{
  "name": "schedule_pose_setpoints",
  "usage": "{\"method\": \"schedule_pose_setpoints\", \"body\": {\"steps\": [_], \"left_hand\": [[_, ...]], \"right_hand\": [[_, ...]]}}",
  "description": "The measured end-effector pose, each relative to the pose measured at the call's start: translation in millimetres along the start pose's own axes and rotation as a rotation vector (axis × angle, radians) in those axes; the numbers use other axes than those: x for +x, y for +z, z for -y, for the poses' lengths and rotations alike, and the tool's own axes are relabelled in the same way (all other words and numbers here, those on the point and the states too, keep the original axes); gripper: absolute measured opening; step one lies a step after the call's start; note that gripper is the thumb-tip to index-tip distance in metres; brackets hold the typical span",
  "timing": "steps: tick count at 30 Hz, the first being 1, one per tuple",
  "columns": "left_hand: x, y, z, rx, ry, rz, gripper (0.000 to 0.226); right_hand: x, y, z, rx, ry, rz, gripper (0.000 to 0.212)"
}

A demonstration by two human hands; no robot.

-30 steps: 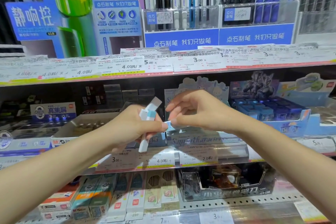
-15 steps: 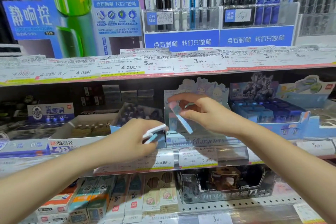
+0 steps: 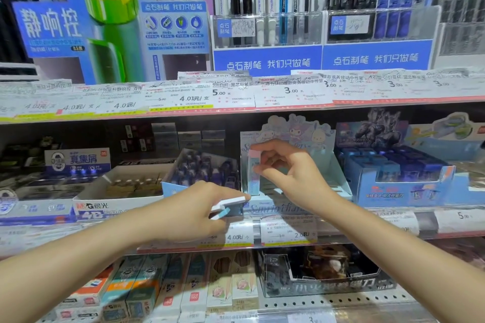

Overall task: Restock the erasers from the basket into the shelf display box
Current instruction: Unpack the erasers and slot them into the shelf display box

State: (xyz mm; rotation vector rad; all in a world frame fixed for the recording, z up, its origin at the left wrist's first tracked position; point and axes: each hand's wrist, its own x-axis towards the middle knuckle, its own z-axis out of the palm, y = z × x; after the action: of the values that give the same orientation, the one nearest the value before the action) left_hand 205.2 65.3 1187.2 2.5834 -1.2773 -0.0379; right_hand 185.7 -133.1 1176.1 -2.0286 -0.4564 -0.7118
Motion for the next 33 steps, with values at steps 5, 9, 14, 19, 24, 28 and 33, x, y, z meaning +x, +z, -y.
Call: {"method": "schedule_pose_setpoints", "body": {"steps": [5, 9, 14, 19, 24, 28, 33], "left_hand": [[-0.1, 0.2, 2.7, -0.021, 0.002, 0.000, 0.054], [0.5, 0.4, 2.4, -0.027, 0.008, 0.003, 0.054], [0.0, -0.8, 3.3, -0.030, -0.006, 0.019, 0.055], [-2.2, -0.8, -0.3, -0.120, 0.009, -0.061, 0.037], [-2.6, -7.7, -10.0, -0.581, -0.042, -0.097, 0.008], [2.0, -7.9, -13.2, -0.731, -0.019, -0.050, 0.014], [6.9, -4.7, -25.4, -0.761, -0.053, -0.129, 0.005]], "right_hand": [[-2.3, 0.2, -2.6, -0.052, -0.003, 0.049, 0.023], [-5.9, -1.2, -4.0, -0.057, -0.055, 0.039, 0.020], [-6.0, -0.8, -5.9, -0.132, -0.074, 0.039, 0.026], [-4.8, -2.1, -2.8, -0.143, -0.055, 0.075, 0.022], [-13.2, -5.0, 12.8, -0.007, 0.000, 0.021, 0.027], [-19.7, -0.2, 33.5, 0.000, -0.084, -0.072, 0.010], [-19.4, 3.3, 46.9, 0.022, 0.080, 0.054, 0.034]]}}
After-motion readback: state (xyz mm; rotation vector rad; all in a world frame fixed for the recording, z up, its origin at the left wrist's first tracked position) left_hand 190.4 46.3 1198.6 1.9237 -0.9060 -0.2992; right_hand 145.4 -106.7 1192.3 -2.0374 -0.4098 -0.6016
